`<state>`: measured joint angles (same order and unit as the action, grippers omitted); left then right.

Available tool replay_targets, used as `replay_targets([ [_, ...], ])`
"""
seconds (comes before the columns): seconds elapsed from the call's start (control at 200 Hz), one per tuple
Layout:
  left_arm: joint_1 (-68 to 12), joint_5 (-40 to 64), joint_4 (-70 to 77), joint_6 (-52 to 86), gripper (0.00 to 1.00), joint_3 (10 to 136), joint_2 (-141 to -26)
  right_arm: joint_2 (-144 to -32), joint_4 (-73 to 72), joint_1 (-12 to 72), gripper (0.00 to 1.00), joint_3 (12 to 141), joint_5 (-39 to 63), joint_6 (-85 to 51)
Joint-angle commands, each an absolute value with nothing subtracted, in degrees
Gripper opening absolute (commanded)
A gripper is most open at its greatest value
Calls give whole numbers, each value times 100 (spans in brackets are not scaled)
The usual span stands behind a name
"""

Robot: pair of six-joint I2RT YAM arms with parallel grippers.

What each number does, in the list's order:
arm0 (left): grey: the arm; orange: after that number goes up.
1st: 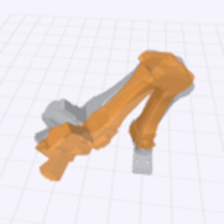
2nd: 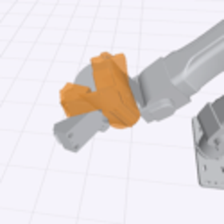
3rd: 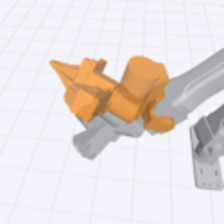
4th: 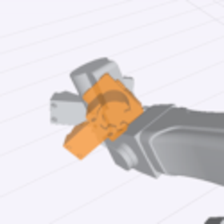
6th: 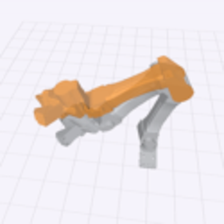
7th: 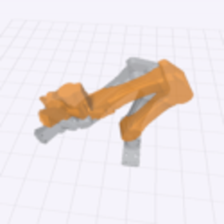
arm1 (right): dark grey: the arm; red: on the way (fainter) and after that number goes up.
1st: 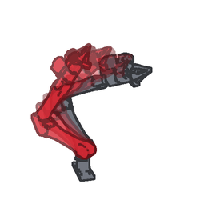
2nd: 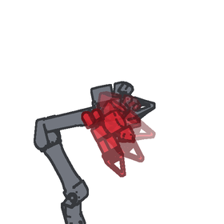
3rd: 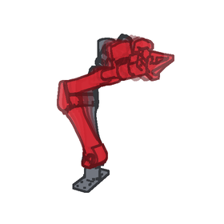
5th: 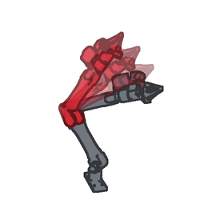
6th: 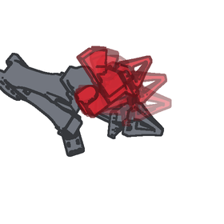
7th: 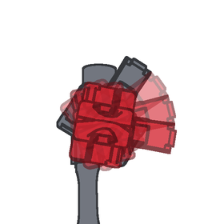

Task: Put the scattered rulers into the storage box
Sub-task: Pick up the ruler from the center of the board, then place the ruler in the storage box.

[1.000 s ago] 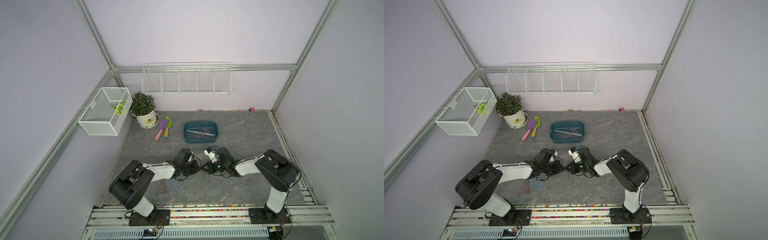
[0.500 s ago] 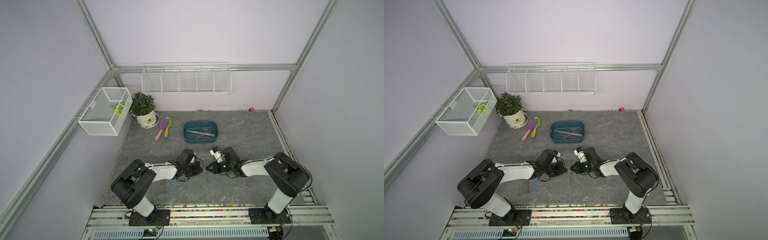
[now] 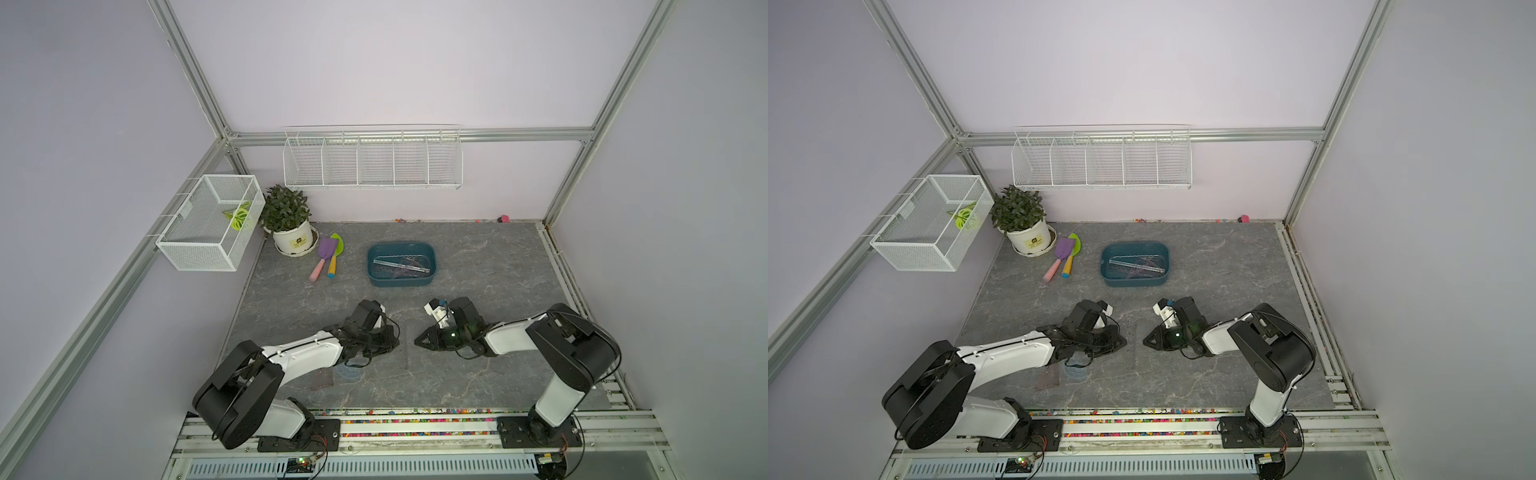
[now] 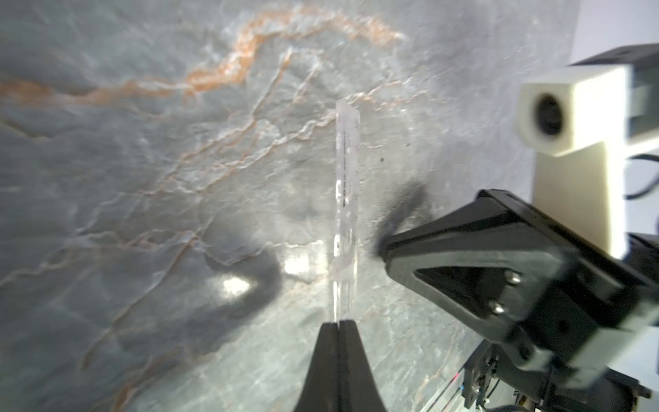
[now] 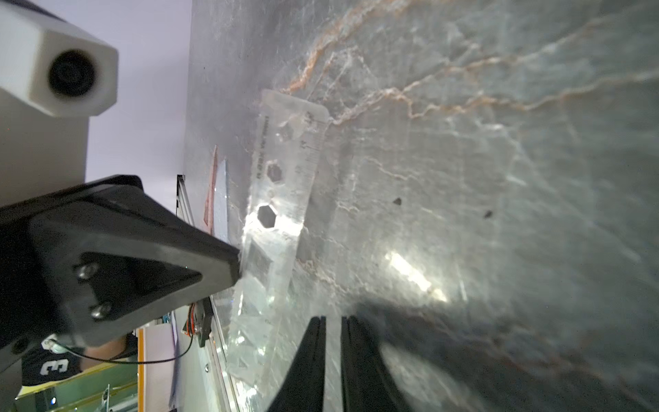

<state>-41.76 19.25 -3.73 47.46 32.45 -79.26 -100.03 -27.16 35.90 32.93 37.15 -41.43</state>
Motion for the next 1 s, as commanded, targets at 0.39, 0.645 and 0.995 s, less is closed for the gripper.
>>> replay_targets([
  [0.39, -4036, 935, -1119, 4960, 0, 4152, -7613, -9774, -2711, 3353, 16, 3192, 3865, -4073],
  [0.645, -4017, -176, -1474, 5842, 0, 5861, -8354, -9333, -2627, 3072, 16, 2869, 4003, -3943],
  [0.995, -3990, -1063, -1531, 7422, 0, 7466, -9986, -8566, -2422, 2722, 17, 2499, 4160, -3765],
])
